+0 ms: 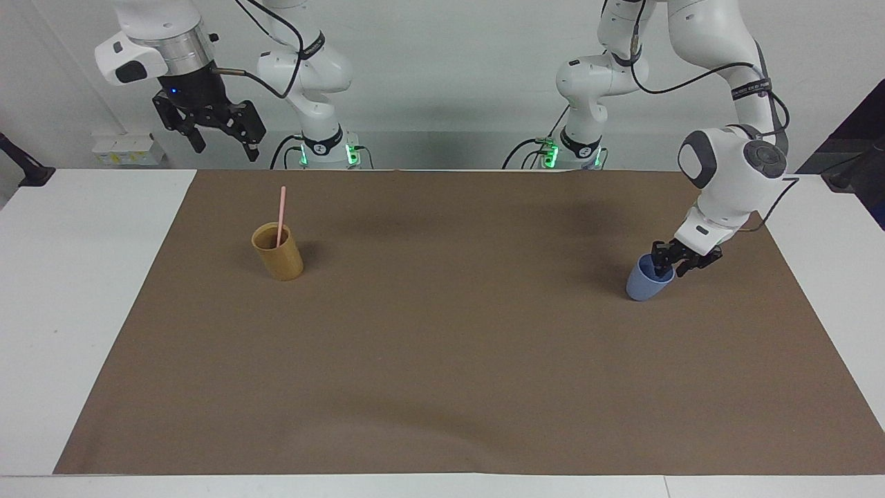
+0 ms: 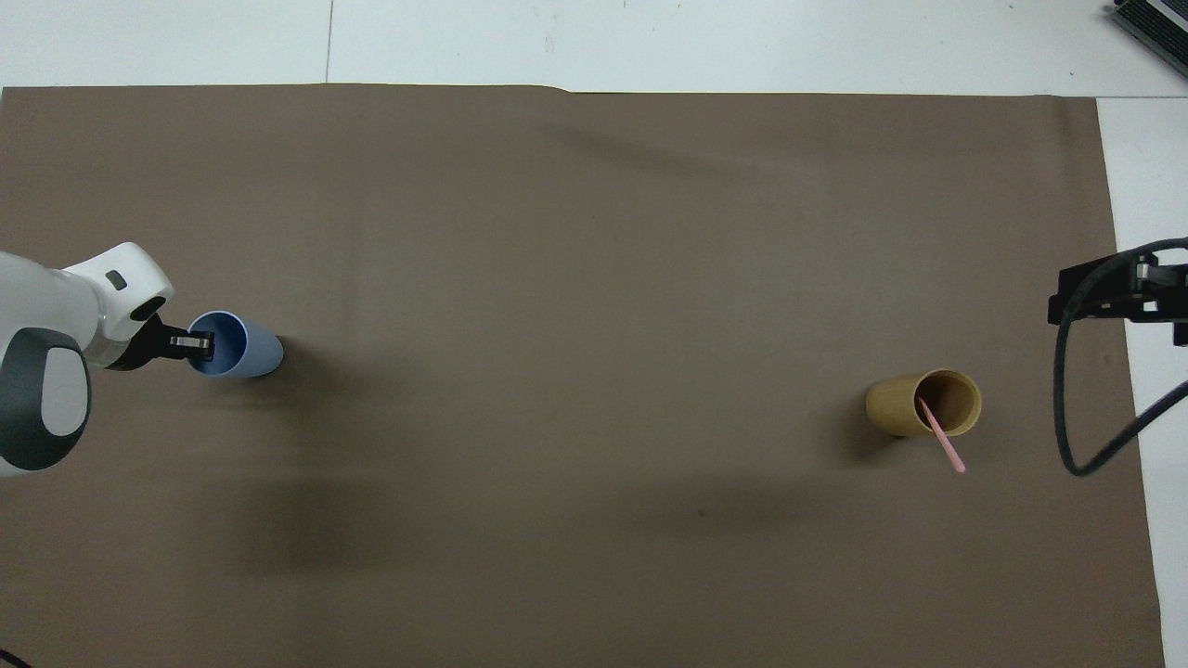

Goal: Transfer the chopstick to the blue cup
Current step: 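Hold the blue cup with the left gripper and slide it toward the table center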

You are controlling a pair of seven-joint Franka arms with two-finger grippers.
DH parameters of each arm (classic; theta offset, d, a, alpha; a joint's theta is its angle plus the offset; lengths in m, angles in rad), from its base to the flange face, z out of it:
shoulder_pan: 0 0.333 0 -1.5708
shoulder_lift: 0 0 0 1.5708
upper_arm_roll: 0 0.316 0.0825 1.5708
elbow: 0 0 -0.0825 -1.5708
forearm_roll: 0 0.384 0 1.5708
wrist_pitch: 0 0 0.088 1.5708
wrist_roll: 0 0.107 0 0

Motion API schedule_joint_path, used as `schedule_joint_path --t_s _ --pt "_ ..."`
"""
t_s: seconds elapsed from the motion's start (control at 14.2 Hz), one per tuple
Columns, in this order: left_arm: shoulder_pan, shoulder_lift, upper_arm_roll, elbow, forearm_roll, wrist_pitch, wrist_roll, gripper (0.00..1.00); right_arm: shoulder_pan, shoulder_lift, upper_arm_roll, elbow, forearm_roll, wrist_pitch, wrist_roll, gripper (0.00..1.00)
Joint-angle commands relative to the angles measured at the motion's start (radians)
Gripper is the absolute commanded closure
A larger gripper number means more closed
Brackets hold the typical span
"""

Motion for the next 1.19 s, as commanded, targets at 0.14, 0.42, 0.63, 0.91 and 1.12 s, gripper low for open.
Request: schedule_joint_path --t_s 0.14,0.42,0.63,0.91,1.12 --pt "-0.01 0.011 0.006 0.023 -0.009 0.009 -0.009 0.98 -0.007 -0.032 0.0 -0.034 0.014 -0.001 -0.006 0.0" --pt "-0.042 0.025 -0.001 0.08 -0.012 -0.06 -0.086 1.0 -0.007 -0.033 0.0 -0.036 0.014 -0.002 -0.006 0.0" --pt "-0.137 0.017 -0.003 0.13 -0.026 -0.157 -0.201 1.0 -0.008 -0.033 0.0 -0.036 0.014 -0.002 -0.009 0.0" --pt "-0.308 -0.005 -0.003 0.127 -0.058 -0.191 -0.379 1.0 -0.01 -0.033 -0.002 -0.037 0.014 -0.002 -0.014 0.0" --pt "-0.447 -0.014 -0.003 0.121 -0.058 -0.15 -0.547 1.0 -0.01 -0.033 -0.002 -0.039 0.014 -0.002 -0.009 0.0"
